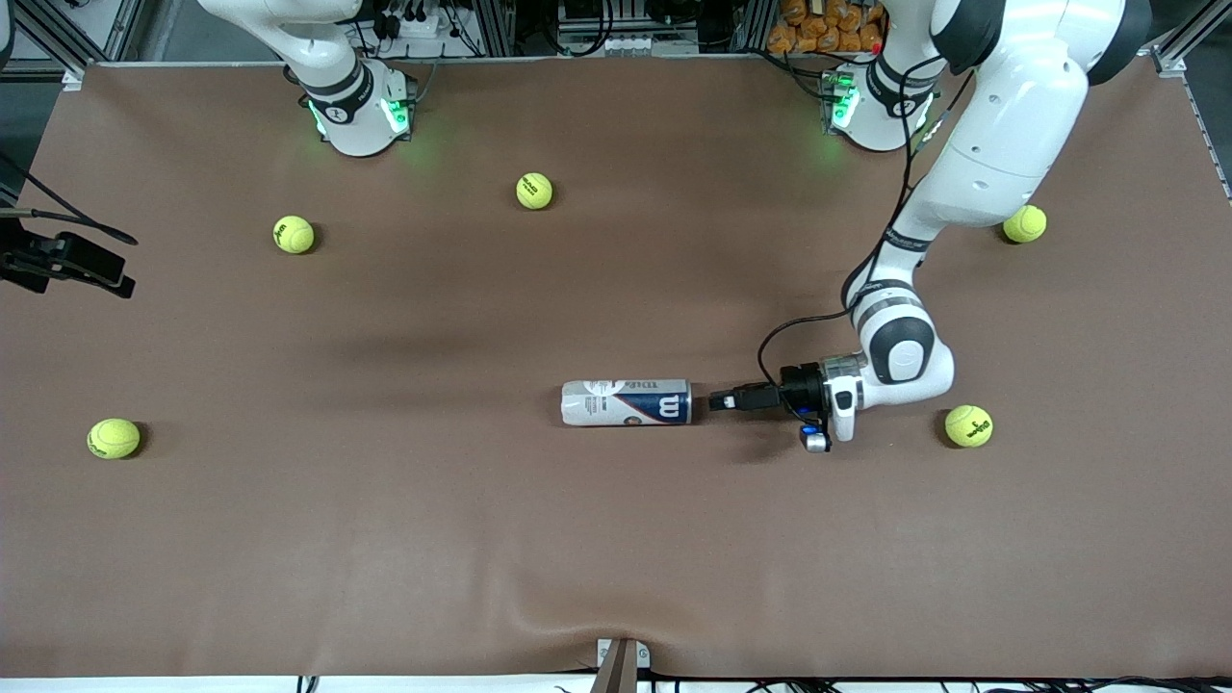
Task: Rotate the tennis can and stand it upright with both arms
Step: 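Close the left gripper around the can's end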
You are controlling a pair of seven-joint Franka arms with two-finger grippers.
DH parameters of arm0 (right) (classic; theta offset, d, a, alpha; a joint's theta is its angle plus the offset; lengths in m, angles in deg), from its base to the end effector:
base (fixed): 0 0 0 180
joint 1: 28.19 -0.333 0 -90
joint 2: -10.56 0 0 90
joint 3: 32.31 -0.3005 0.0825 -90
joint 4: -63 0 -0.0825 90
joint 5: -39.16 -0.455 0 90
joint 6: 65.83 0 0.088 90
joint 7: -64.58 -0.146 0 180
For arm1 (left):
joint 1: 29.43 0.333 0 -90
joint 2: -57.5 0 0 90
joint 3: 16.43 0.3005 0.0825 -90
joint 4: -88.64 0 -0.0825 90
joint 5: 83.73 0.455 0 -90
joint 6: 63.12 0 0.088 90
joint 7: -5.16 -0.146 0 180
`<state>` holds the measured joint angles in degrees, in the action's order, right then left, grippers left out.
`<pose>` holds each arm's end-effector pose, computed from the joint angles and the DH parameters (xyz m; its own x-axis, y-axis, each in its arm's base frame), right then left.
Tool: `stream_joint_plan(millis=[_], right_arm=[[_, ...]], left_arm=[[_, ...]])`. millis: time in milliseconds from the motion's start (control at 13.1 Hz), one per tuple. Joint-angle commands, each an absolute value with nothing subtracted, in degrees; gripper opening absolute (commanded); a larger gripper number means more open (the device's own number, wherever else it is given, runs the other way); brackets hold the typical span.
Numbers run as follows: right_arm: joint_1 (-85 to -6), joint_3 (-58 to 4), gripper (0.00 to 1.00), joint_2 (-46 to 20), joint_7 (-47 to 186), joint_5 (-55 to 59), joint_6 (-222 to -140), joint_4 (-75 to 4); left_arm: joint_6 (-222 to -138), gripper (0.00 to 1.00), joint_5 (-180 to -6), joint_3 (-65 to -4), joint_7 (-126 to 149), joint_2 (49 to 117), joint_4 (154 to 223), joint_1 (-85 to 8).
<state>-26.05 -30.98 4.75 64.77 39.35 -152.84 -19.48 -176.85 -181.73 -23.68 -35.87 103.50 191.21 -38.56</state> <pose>0.6484 -0.0392 0.5717 0.9981 -0.0573 -0.0223 -0.0572 -0.9983 0.0056 0.6158 -0.2841 0.0382 0.9427 0.1393 -0.3033 0.3233 -0.1562 0.9333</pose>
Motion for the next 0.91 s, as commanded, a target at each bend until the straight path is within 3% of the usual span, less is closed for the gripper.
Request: stream_joint_plan(millis=[0,305,610,686,839], right_arm=[[-24.85,-31.87,1.0,5.82,65.98,38.02,-152.84,-20.5],[-24.67,-31.87,1.0,5.64,66.07,37.84,-153.02,-20.32],[-23.62,-31.61,1.0,5.64,66.07,35.12,-153.1,-20.32],[-23.62,-31.61,1.0,5.64,66.07,35.2,-153.11,-20.32],[-23.53,-31.61,1.0,5.64,66.07,35.29,-152.93,-19.98]], left_arm=[[-177.55,0.86,-183.48,-23.81,-37.9,103.91,190.68,-39.18],[-177.64,0.68,-183.57,-23.81,-37.99,104.35,189.46,-40.67],[-177.64,0.64,-185.32,-23.81,-41.94,106.1,189.01,-41.29],[-177.64,0.59,-185.59,-23.72,-42.03,106.28,189.01,-41.81],[-177.64,0.35,-185.42,-23.72,-41.95,106.11,188.23,-41.91]])
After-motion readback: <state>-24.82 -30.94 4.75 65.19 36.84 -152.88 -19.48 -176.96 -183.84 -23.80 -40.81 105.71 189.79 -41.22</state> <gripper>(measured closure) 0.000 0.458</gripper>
